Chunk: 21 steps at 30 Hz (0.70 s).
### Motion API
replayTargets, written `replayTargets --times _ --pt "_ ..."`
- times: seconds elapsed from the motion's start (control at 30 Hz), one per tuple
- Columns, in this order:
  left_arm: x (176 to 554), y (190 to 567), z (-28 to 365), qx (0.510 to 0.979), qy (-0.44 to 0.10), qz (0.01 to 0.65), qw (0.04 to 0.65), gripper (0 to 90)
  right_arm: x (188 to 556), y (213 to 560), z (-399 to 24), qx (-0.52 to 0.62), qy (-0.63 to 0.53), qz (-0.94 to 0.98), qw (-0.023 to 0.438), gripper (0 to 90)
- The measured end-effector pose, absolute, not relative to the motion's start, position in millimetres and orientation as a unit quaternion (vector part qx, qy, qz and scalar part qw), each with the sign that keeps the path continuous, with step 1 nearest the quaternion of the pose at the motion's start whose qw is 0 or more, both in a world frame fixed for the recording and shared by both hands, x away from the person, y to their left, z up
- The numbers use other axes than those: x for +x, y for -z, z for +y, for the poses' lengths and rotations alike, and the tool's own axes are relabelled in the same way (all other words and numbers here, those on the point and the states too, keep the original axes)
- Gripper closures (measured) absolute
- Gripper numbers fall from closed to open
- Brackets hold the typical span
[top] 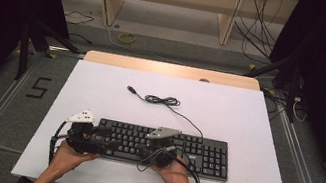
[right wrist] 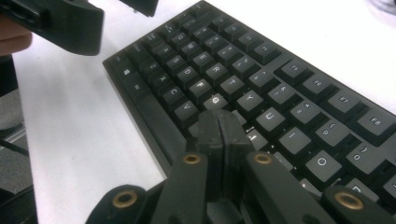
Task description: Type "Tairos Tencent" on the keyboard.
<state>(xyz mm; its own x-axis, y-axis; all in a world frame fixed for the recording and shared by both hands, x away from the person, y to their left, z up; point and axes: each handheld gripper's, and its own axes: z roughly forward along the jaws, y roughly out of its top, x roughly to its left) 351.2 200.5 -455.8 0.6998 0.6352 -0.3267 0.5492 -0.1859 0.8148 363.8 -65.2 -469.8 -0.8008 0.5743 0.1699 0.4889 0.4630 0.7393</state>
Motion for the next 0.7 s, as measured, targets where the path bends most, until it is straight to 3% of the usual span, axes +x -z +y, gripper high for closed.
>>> replayTargets --times 0.7 --pt "345.2 458.8 201.5 0.769 -0.042 0.384 0.509 28.9 369.6 480.5 -57.4 0.313 -0.386 0.866 0.051 90.0"
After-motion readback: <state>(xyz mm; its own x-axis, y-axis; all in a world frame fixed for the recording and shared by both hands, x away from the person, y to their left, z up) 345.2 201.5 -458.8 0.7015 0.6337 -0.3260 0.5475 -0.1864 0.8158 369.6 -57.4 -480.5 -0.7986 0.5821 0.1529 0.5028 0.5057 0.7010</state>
